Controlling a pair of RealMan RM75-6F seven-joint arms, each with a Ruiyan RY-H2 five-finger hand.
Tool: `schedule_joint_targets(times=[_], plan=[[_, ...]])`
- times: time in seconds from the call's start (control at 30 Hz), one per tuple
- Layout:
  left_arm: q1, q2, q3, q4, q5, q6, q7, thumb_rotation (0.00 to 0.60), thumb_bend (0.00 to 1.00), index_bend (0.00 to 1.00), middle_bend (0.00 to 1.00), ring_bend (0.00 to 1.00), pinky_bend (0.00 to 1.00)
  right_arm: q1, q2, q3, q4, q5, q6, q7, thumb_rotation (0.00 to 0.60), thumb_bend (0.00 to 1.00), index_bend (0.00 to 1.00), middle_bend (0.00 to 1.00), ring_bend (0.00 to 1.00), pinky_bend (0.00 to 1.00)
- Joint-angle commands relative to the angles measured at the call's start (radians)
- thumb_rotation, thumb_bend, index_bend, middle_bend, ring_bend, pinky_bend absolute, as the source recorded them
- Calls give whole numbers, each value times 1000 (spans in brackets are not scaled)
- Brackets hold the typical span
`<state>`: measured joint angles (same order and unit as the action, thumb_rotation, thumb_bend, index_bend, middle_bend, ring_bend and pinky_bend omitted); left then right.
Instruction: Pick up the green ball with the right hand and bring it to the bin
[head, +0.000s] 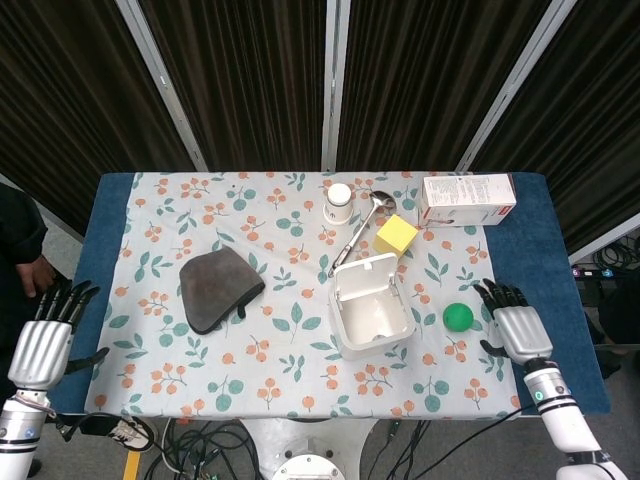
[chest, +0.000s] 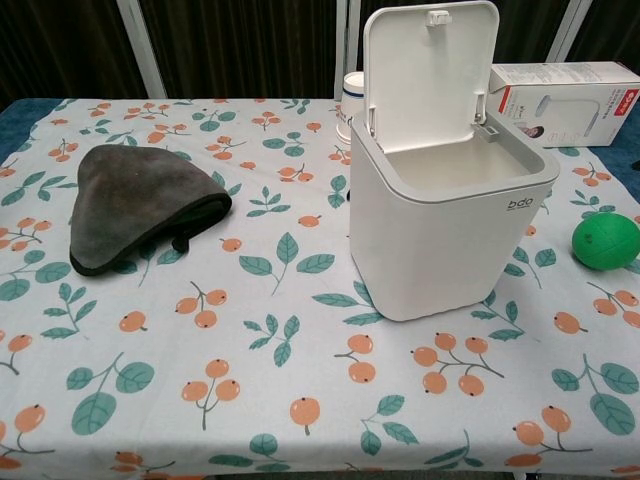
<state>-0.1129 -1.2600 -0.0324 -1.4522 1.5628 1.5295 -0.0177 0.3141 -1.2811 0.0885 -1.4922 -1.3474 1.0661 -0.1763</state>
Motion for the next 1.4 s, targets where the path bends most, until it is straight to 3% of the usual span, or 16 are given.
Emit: schedule_joint_targets(times=[0.03,0.2,0.33,0.6,0.73,1.0,1.17,1.4], plan=[[-1,-3,0,4,-6,-7,-4,600,0,128,103,0,62,28,-23,8,6,23,-30,-19,600,141,0,15,0,147],[-5,-4,0,9,-2,-9,-7,600,0,128,103,1,62,45,-48,10,14,40,-44,-31,600,146,0,47,5,213],[-3,-2,1,7,2,-3,-10,600,0,128,103,1,63,52,-60,8,19,53,-49,-31,600,155,18,106,96,329],[-1,-7,5,14,0,-6,-14,600,0,128,103,1,62,69,-87,-8,53,42,-57,-31,600,182,232,209,214,433],[-2,-8,4,14,4,-3,-13,600,0,128,103,1,63,70,-97,-14,63,26,-36,-41,600,215,380,324,315,494],[-4,-11,6,15,0,-12,-13,600,0,128,103,1,62,51,-97,-13,84,-36,61,12,600,277,668,532,526,674],[-4,-8,5,11,2,-9,-9,600,0,128,103,1,63,9,-26,-9,29,-130,205,122,600,278,698,546,539,688],[-5,-9,5,7,2,-10,-5,600,0,128,103,1,62,-45,88,2,-89,-276,419,178,600,278,707,556,547,694]])
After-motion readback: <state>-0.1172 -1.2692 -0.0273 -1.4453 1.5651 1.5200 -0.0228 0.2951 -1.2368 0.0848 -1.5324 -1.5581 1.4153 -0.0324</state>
